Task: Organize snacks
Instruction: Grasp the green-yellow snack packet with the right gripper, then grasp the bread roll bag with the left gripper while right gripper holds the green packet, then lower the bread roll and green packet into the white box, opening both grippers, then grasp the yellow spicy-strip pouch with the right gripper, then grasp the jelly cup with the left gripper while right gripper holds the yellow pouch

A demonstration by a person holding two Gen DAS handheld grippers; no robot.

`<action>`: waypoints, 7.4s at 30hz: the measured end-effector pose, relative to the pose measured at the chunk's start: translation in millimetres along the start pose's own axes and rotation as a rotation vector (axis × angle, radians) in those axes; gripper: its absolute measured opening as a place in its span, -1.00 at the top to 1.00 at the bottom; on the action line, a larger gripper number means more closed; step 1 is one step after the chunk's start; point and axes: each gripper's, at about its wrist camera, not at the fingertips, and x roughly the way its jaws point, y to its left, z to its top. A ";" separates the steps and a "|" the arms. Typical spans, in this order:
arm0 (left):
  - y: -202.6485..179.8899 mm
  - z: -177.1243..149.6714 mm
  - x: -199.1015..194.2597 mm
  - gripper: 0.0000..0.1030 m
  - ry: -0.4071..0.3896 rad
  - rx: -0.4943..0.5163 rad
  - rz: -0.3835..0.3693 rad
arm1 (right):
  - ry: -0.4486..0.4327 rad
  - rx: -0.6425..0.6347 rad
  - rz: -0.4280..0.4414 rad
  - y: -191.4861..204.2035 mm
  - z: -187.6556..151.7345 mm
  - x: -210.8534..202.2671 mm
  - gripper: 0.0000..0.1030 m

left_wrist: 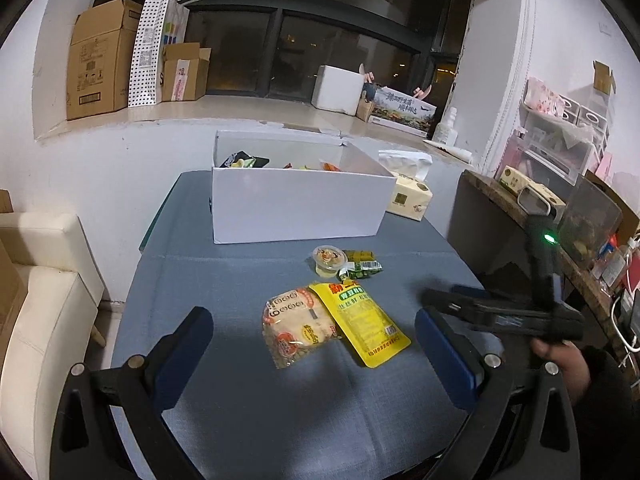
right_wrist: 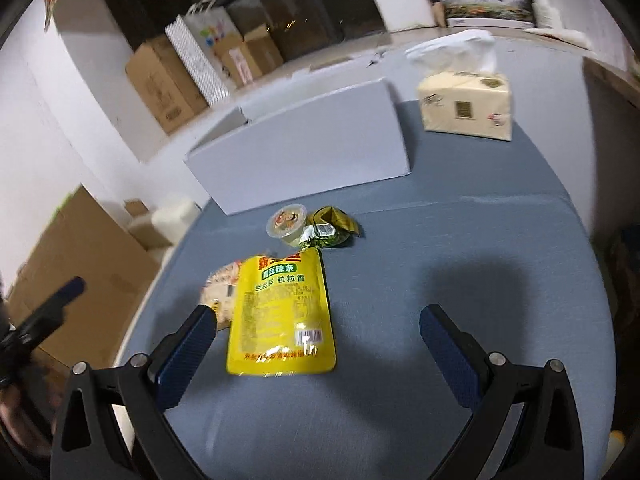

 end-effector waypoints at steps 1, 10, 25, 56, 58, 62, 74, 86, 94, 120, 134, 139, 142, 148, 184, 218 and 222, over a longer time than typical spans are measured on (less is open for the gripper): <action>-0.6 -0.7 1.0 -1.00 0.003 -0.001 0.000 | -0.004 -0.021 -0.007 3.5 5.0 7.8 -1.00; -2.0 -3.9 7.3 -1.00 0.022 0.004 -0.010 | 0.048 -0.204 -0.086 17.9 49.4 74.0 -1.00; 2.5 -9.3 20.3 -1.00 0.060 -0.019 -0.004 | 0.151 -0.260 -0.135 13.4 54.8 108.8 0.14; 4.8 -21.6 147.1 -1.00 0.296 0.191 0.041 | -0.018 -0.048 -0.070 -12.8 -29.6 -43.2 0.17; 6.4 -20.7 158.5 -1.00 0.309 0.180 0.017 | -0.023 -0.040 -0.065 -13.2 -29.4 -44.6 0.17; 5.5 -13.8 168.0 -1.00 0.311 0.176 0.022 | -0.017 -0.036 -0.070 -12.8 -30.6 -43.0 0.17; 20.9 -16.4 128.5 -0.55 0.236 0.129 0.044 | -0.011 -0.035 -0.059 -8.2 -32.3 -39.9 0.17; 19.1 56.1 61.4 -0.56 0.017 0.067 -0.046 | -0.091 -0.089 0.000 25.0 15.4 -41.5 0.17; 27.2 146.3 113.1 -0.56 -0.050 0.059 -0.064 | -0.234 -0.107 -0.011 44.2 131.5 -24.4 0.17; 74.0 199.0 217.7 -1.00 0.073 0.034 0.153 | -0.170 -0.117 -0.168 19.8 222.7 85.3 -1.00; 14.5 169.0 105.9 -1.00 -0.063 0.185 0.133 | -0.293 -0.089 -0.112 25.7 171.2 -6.8 -1.00; -5.0 144.7 64.0 -1.00 -0.091 0.214 0.101 | -0.307 -0.085 -0.066 29.4 139.2 -40.2 -1.00; -10.9 129.4 41.7 -1.00 -0.098 0.220 0.094 | -0.307 -0.100 -0.051 33.8 119.9 -53.3 -1.00; -9.4 99.0 8.4 -1.00 -0.100 0.194 0.081 | -0.298 -0.140 -0.028 43.4 82.2 -73.3 -1.00; 10.6 0.6 -24.8 -1.00 -0.025 0.005 0.046 | 0.079 -0.153 -0.169 62.2 -10.2 56.9 -1.00; -16.0 16.6 64.9 -1.00 0.098 0.088 0.018 | -0.054 -0.086 -0.126 13.9 -5.9 -23.2 0.18; -23.4 32.2 98.7 -1.00 0.119 0.077 -0.049 | -0.090 -0.038 -0.130 -4.1 -8.8 -46.8 0.18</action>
